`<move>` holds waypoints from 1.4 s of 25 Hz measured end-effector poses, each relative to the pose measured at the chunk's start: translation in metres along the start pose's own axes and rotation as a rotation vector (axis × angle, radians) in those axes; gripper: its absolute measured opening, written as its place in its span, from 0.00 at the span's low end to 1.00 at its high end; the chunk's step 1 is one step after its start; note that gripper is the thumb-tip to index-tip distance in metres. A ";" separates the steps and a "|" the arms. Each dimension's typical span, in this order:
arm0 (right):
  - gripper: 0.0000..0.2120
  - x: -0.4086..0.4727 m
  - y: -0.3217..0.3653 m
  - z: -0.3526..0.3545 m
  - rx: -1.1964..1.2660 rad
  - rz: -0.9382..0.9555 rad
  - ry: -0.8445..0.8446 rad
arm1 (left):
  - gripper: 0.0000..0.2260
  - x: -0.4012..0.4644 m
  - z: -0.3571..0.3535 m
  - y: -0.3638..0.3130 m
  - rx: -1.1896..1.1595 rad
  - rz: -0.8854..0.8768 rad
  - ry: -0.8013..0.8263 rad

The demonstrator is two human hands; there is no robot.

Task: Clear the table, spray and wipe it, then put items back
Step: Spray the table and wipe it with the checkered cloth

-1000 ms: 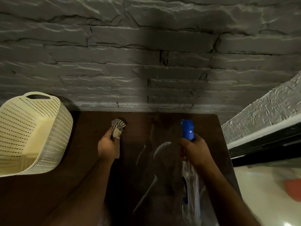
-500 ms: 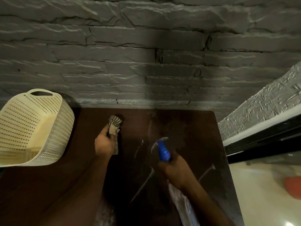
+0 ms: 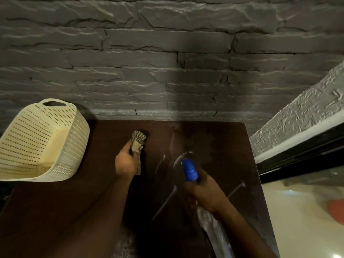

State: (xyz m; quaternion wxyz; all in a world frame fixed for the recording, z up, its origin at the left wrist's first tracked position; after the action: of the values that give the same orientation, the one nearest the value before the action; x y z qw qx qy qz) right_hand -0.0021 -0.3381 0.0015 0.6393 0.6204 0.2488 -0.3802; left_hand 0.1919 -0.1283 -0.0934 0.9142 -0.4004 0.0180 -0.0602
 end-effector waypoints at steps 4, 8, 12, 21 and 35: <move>0.11 0.010 0.025 0.022 0.143 0.108 -0.076 | 0.22 0.018 -0.035 -0.016 0.062 -0.081 0.000; 0.09 0.023 0.037 0.031 0.175 0.135 0.002 | 0.23 0.055 -0.081 -0.029 0.079 -0.040 0.035; 0.07 0.042 0.042 0.035 0.167 0.140 0.045 | 0.23 0.034 -0.159 -0.082 0.439 -0.672 0.490; 0.06 0.062 0.042 0.050 0.221 0.095 0.039 | 0.24 0.031 -0.166 -0.072 0.475 -0.555 0.381; 0.10 0.064 0.031 0.049 0.266 0.091 0.100 | 0.25 0.031 -0.191 -0.096 0.510 -0.348 0.233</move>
State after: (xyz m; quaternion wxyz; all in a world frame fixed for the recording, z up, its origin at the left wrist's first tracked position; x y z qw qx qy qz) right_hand 0.0526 -0.3993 -0.0248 0.5545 0.7285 0.1995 -0.3492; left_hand 0.1976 -0.3363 -0.1519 0.9528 -0.1460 0.0382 -0.2636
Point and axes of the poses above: each hand's wrist, its own x-axis towards the middle knuckle, its own z-axis out of the back of the hand, y = z × x, the point moved 5 cm from there along x, towards the middle knuckle, and after that the axes turned 11 degrees about -z, right-handed, at the moved point
